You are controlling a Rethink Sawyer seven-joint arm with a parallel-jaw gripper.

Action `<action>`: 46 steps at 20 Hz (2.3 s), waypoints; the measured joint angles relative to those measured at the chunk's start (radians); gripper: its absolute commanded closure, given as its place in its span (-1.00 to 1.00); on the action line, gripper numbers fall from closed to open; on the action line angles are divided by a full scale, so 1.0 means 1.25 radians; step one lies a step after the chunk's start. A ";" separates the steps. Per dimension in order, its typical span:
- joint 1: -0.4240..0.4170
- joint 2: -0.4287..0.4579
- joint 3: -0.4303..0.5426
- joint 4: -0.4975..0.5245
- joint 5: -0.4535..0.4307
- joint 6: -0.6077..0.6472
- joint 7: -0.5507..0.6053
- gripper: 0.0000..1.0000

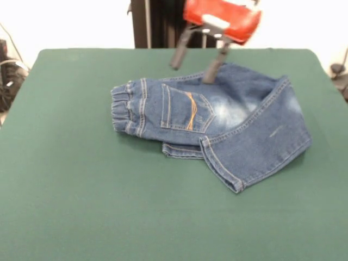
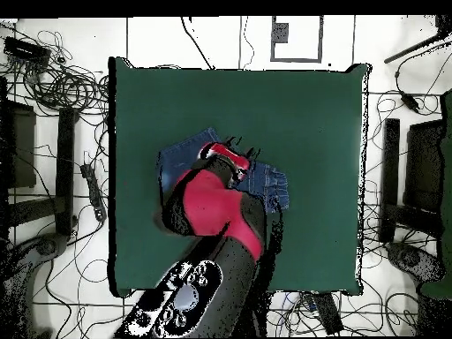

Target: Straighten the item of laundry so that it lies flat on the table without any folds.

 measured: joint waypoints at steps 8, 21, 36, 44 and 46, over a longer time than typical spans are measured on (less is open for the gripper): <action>-0.155 -0.079 0.152 0.061 -0.123 0.054 0.000 -1.00; -0.192 -0.125 0.259 0.090 -0.257 0.142 0.000 -1.00; -0.311 -0.094 0.341 0.140 -0.427 0.084 0.000 -1.00; -0.343 -0.046 0.363 0.140 -0.489 0.045 0.000 -1.00; -0.343 -0.034 0.364 0.140 -0.500 0.028 0.000 -1.00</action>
